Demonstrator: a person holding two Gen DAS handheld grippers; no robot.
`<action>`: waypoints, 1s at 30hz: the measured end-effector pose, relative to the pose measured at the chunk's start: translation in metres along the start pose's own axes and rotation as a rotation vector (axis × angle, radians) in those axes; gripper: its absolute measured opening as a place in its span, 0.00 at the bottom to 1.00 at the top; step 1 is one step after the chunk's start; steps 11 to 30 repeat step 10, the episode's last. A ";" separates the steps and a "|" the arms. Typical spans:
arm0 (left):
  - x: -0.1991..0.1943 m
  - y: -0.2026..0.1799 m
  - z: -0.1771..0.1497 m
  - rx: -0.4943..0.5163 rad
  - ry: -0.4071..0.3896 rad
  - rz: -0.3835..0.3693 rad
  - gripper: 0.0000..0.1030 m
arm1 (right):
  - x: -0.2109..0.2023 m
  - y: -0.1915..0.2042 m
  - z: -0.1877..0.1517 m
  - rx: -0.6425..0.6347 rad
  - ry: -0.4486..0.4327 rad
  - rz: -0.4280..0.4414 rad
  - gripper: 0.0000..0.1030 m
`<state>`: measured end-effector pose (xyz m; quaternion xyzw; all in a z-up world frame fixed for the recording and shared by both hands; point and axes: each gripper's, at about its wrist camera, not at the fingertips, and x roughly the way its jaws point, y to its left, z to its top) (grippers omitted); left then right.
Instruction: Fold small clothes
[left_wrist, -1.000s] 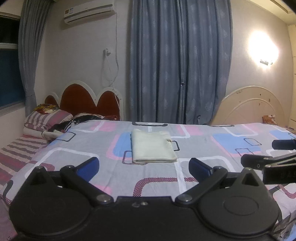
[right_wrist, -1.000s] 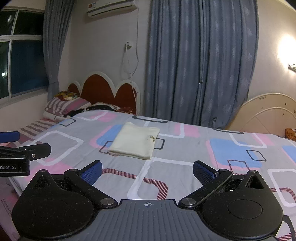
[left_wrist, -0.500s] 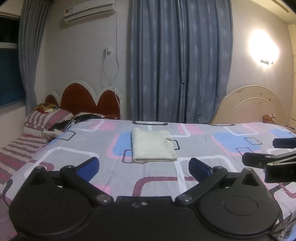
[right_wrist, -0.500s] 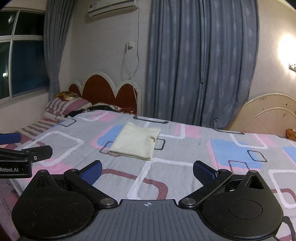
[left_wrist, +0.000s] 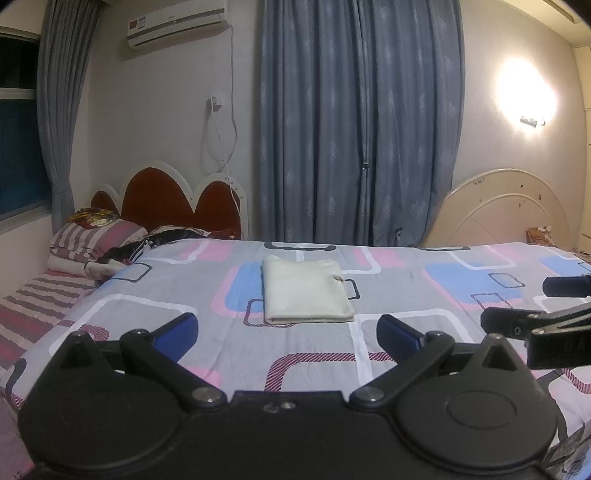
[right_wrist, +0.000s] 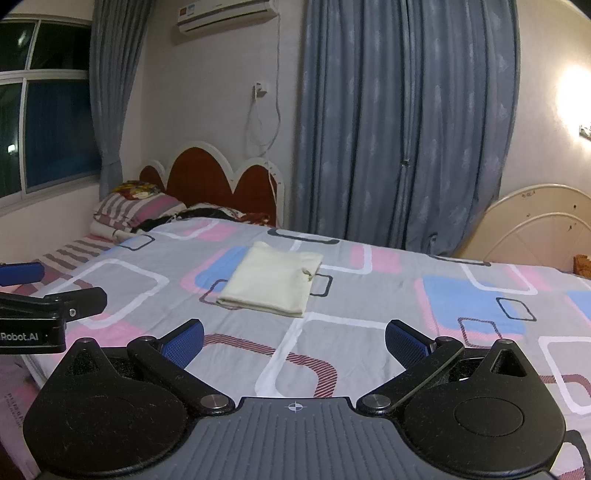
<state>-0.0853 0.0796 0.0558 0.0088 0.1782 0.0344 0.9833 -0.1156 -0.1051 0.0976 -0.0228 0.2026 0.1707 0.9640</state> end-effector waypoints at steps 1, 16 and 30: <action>0.000 0.000 0.001 0.002 0.001 -0.001 1.00 | 0.000 0.000 -0.001 -0.001 -0.001 0.003 1.00; 0.004 0.002 0.001 0.003 0.001 -0.026 1.00 | -0.001 -0.007 -0.002 0.009 -0.010 0.005 1.00; 0.004 0.002 0.001 0.003 0.001 -0.026 1.00 | -0.001 -0.007 -0.002 0.009 -0.010 0.005 1.00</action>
